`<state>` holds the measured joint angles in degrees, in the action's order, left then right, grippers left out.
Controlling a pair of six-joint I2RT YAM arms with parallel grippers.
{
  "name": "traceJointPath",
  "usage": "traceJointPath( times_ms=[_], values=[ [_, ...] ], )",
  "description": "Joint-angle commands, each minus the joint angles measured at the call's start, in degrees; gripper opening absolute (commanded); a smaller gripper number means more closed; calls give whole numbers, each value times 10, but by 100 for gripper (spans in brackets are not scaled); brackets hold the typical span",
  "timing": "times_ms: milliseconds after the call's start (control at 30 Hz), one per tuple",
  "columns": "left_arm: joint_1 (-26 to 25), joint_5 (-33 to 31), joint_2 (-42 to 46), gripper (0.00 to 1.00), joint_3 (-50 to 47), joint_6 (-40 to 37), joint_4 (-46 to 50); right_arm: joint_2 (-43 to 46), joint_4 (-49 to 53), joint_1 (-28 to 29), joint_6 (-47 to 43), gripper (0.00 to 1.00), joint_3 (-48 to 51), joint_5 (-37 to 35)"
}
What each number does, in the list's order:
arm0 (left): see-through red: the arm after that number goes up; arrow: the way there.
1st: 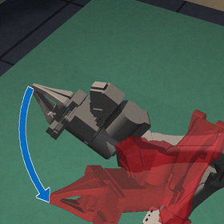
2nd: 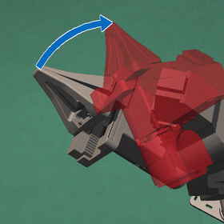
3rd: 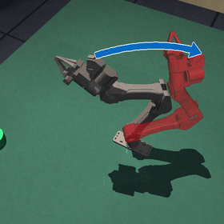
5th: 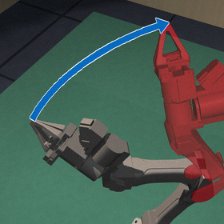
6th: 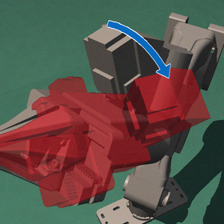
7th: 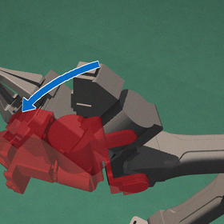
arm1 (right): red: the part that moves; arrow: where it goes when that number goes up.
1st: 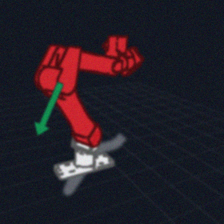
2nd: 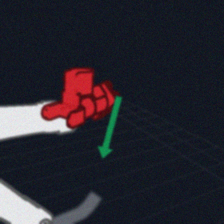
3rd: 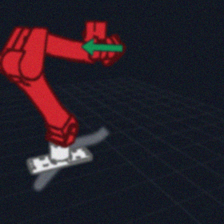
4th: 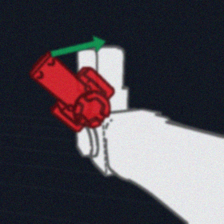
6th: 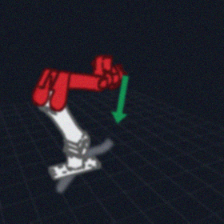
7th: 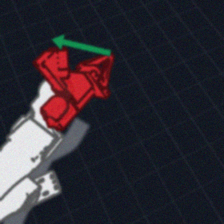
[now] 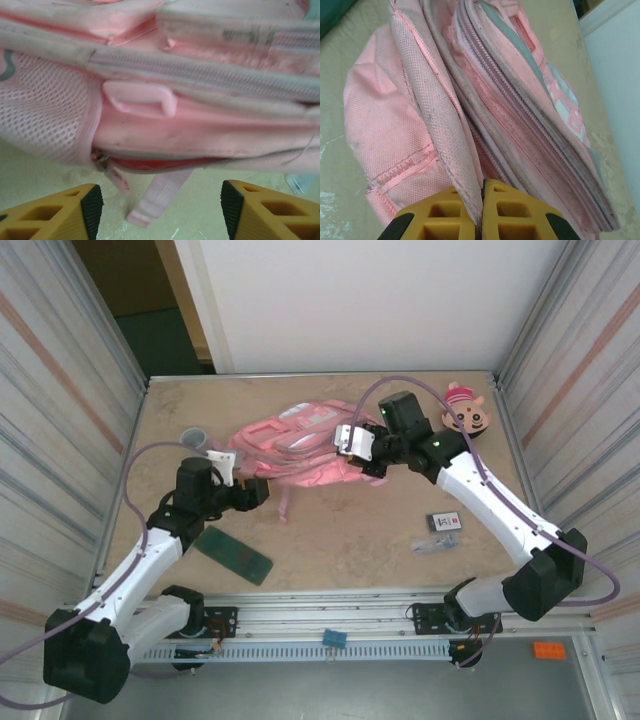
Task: Pack the student bag
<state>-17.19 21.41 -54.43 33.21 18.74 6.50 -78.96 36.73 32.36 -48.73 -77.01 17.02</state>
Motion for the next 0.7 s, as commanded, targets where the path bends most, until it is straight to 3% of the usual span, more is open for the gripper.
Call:
traceJointPath(
  times_ms=[0, 100, 300, 533, 667],
  values=[
    [6, 5, 6, 61, -33, 6, -74, 1, 13, -12, 25, 0, -50, 43],
    [6, 22, -9, 60, -70, 4, -139, -8, 20, -12, 25, 0, -68, 48],
    [3, -7, -44, 57, -117, -14, -227, -16, 18, -12, 25, 0, -77, 40],
    [0, 12, -132, 55, -102, -44, -267, -17, 12, -13, 28, 0, -83, 40],
    [-2, 12, -175, 41, -102, -50, -317, -17, 7, -12, 29, 0, -82, 39]
  ],
)
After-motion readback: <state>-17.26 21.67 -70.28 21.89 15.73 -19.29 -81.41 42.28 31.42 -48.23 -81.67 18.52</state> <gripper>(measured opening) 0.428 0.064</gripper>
